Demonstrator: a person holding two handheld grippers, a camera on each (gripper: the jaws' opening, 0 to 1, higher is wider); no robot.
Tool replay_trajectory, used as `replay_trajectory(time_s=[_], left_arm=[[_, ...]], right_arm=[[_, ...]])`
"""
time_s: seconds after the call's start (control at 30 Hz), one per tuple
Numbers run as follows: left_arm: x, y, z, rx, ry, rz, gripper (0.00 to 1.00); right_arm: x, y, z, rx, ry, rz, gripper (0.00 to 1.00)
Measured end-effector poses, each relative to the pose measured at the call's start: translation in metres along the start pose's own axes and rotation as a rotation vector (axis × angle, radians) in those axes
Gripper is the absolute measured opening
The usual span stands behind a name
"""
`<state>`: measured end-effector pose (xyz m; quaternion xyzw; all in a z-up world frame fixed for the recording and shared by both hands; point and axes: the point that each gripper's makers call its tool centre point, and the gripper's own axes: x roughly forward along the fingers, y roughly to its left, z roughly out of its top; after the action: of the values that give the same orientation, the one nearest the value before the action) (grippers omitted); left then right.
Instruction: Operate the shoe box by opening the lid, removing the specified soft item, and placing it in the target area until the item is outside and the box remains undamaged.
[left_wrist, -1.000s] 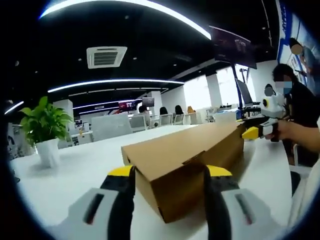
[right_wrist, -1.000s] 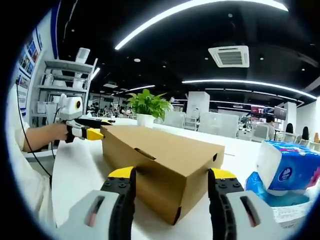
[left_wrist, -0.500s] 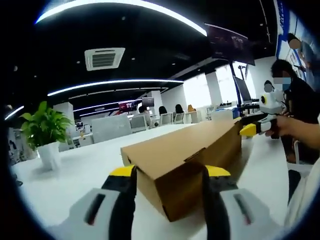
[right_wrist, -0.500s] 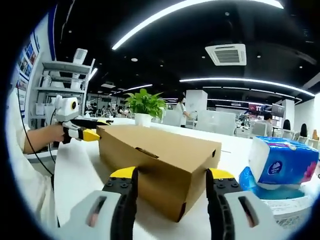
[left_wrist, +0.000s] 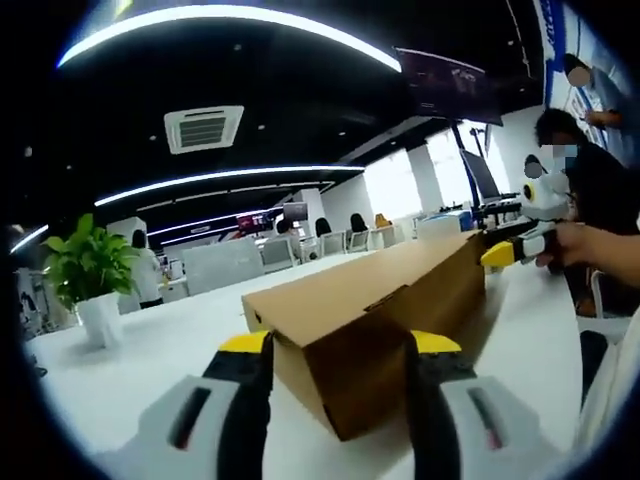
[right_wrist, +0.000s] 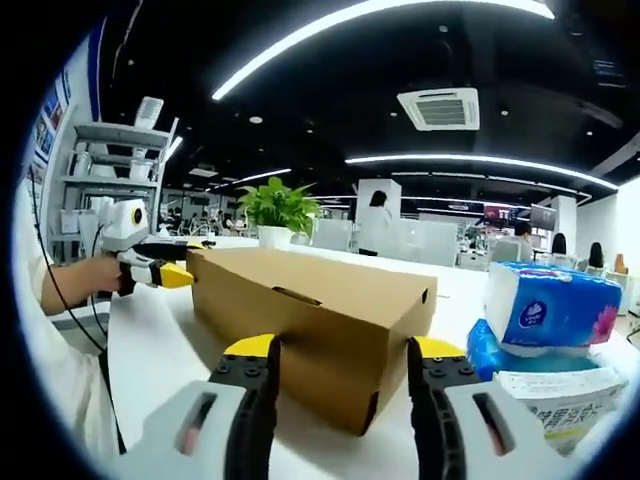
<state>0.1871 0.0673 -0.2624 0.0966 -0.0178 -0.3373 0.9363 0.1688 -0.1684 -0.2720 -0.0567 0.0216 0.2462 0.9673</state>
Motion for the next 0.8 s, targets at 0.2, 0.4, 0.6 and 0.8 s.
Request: replay_trajectory(time_s=[0.2, 0.4, 0.6, 0.8], left_arm=[[-0.007, 0.010, 0.008, -0.064, -0.018, 0.011, 0.68], [-0.022, 0.007, 0.013, -0.097, -0.039, -0.013, 0.67], [-0.033, 0.013, 0.022, -0.048, -0.039, -0.003, 0.65], [-0.043, 0.016, 0.039, -0.021, -0.068, 0.005, 0.65]], right_arm=[[-0.009, -0.004, 0.002, 0.029, -0.015, -0.010, 0.53], [-0.018, -0.007, 0.005, 0.015, -0.014, -0.034, 0.51], [-0.032, -0.026, 0.011, -0.091, 0.014, -0.154, 0.41], [-0.028, -0.034, 0.006, -0.024, 0.025, -0.167, 0.39]])
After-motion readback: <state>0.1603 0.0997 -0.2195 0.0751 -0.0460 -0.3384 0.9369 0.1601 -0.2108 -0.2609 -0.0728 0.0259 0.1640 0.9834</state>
